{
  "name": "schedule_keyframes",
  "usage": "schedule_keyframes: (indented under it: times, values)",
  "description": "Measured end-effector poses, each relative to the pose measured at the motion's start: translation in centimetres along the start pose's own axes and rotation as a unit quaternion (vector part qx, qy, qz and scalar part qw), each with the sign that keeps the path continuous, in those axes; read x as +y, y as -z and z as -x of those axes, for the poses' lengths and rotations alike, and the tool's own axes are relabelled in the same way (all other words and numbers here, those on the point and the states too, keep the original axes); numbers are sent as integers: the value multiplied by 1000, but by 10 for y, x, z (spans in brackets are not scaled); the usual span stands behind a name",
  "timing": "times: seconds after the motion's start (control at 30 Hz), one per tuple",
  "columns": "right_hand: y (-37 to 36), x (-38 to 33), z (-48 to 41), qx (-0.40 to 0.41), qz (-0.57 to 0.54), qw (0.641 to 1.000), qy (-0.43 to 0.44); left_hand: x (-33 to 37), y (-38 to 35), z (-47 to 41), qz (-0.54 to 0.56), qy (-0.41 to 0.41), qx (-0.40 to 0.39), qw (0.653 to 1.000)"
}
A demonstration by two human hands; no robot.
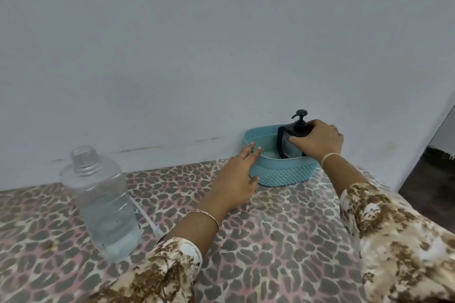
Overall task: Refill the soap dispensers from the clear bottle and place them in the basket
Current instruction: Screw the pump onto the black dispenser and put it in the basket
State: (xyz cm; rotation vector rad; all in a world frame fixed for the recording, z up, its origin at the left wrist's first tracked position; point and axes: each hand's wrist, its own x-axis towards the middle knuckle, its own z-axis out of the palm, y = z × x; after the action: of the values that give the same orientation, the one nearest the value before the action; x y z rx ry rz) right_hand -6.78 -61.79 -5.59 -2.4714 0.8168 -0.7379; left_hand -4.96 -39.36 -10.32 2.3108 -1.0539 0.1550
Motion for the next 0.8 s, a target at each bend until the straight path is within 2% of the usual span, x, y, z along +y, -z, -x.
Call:
schedule_keyframes:
  times: [0.27, 0.53, 0.67, 0.8]
  values:
    - [-4, 1, -5, 5, 133, 991, -12, -4, -6, 5, -20, -19, 6, 1000]
    - [-6, 0, -2, 9, 177, 984, -24, 2, -10, 13, -71, -8, -24, 997]
    - [0, -9, 12, 21, 130, 990, -48, 8, -2, 11, -69, 13, -50, 996]
    - [2, -26, 35, 85, -19, 996, 0, 13, 8, 24, -55, 45, -45, 996]
